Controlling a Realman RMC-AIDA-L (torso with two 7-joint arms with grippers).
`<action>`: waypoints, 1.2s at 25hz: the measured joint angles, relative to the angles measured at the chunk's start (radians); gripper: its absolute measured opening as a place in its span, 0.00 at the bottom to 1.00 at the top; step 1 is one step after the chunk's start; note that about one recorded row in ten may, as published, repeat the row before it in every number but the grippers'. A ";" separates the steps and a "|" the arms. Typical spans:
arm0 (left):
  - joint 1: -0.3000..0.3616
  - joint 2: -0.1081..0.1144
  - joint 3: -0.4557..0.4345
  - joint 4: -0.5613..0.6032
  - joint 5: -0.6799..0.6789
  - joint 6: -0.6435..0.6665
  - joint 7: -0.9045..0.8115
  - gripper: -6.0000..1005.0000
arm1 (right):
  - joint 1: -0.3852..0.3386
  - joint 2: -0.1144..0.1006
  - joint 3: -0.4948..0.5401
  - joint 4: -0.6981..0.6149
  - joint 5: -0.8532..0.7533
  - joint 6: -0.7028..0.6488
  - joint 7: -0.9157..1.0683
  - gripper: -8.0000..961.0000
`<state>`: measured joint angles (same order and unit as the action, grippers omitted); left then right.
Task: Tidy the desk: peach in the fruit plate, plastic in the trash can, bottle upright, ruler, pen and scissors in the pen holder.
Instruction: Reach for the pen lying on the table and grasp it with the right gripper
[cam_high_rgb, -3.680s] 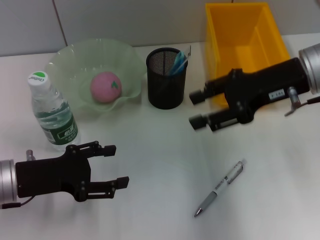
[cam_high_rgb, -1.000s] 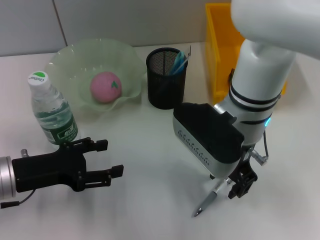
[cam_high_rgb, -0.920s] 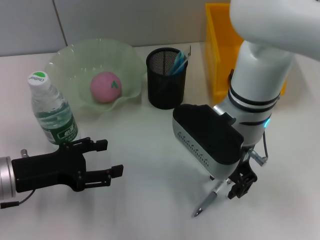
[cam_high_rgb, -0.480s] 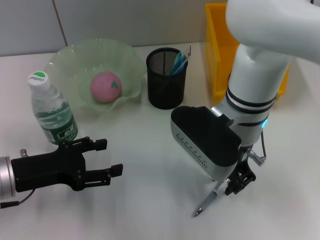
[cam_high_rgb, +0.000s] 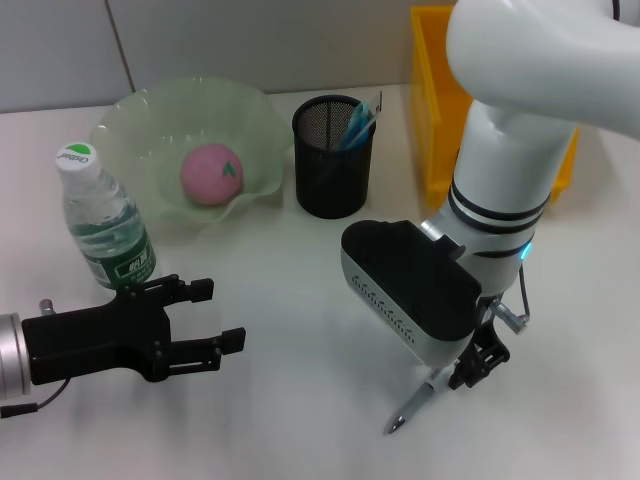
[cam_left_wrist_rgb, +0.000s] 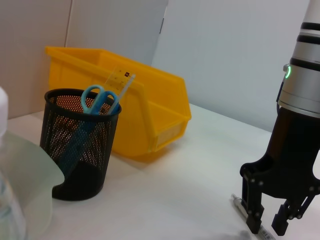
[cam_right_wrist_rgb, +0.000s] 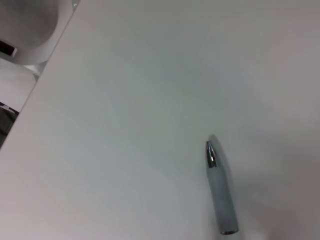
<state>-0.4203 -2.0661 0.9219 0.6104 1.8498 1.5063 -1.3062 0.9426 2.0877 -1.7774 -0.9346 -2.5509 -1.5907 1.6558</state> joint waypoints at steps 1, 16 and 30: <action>0.000 0.000 0.000 0.000 0.000 0.000 -0.001 0.82 | -0.003 0.000 -0.001 0.000 0.000 0.007 -0.002 0.37; 0.000 -0.002 0.000 0.000 -0.001 0.001 -0.004 0.82 | -0.009 0.000 -0.015 0.002 0.000 0.022 -0.004 0.31; 0.000 -0.002 0.000 0.000 -0.002 0.006 -0.016 0.82 | -0.012 0.000 -0.030 0.012 -0.001 0.036 -0.004 0.28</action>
<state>-0.4203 -2.0678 0.9219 0.6105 1.8483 1.5123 -1.3223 0.9311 2.0876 -1.8071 -0.9226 -2.5515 -1.5551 1.6520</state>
